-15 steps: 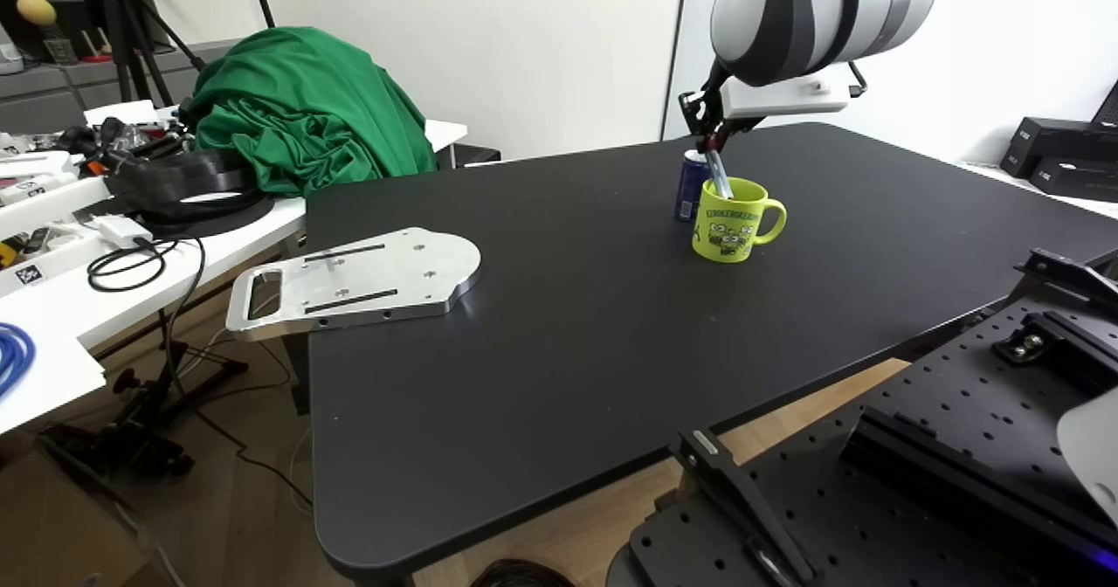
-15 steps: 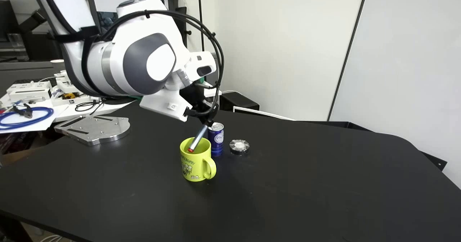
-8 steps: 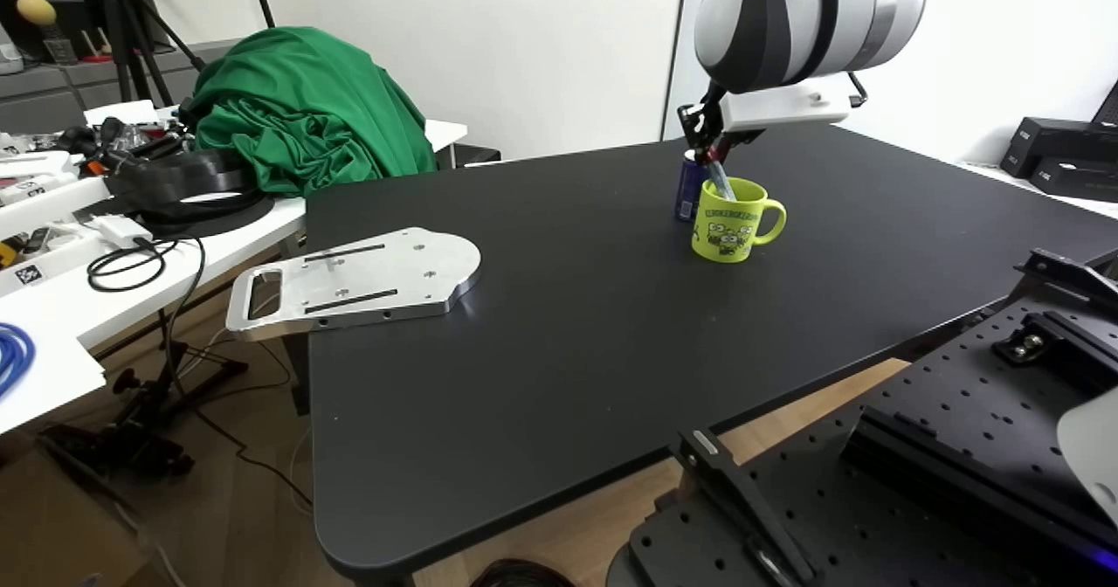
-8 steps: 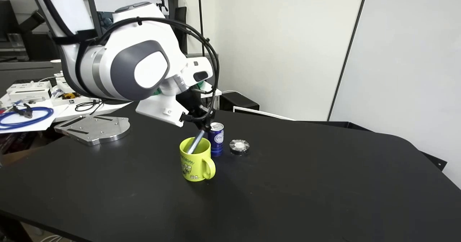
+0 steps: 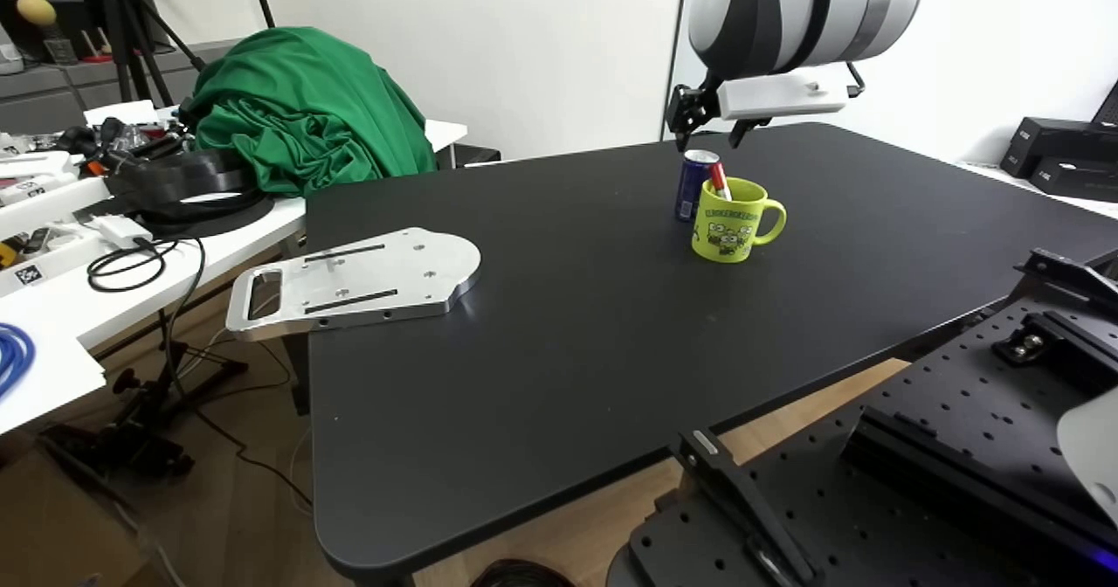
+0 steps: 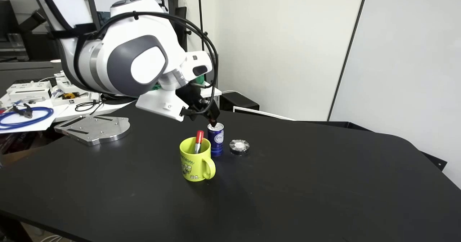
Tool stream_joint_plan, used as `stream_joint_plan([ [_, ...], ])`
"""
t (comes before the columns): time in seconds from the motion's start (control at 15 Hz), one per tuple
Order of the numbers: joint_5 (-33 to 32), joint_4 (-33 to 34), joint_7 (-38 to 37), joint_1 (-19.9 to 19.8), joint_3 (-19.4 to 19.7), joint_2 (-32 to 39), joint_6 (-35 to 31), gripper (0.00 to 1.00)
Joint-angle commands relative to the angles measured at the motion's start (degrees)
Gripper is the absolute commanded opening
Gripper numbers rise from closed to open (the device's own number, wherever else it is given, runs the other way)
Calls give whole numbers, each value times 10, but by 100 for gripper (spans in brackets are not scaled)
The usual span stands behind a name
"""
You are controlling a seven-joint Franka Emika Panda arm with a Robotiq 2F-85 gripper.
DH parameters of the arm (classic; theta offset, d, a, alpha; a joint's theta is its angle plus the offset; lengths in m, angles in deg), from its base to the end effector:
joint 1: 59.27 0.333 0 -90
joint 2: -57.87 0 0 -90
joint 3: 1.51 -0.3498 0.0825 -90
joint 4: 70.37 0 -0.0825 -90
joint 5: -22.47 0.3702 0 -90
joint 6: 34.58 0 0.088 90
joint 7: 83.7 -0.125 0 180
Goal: Put the marker in the mug
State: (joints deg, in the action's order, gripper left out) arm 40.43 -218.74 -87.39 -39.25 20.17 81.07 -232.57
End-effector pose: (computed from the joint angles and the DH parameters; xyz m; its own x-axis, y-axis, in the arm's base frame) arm 0.4814 -0.0561 0.2135 0.8165 -0.2846 0.5023 -0.3579 -0.9322 0.0537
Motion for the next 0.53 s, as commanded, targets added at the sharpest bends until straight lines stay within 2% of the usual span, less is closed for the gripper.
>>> stream_joint_plan([
  [0.0, -7, -21, 18, 3, 5, -44, 3, 100],
  [0.07, 12, 1, 22, -12, -13, -14, 1, 97],
  [0.2, -1, -5, 12, 1, 0, -23, 2, 100],
  [0.47, -1, -10, 14, 1, 0, -27, 2, 100],
])
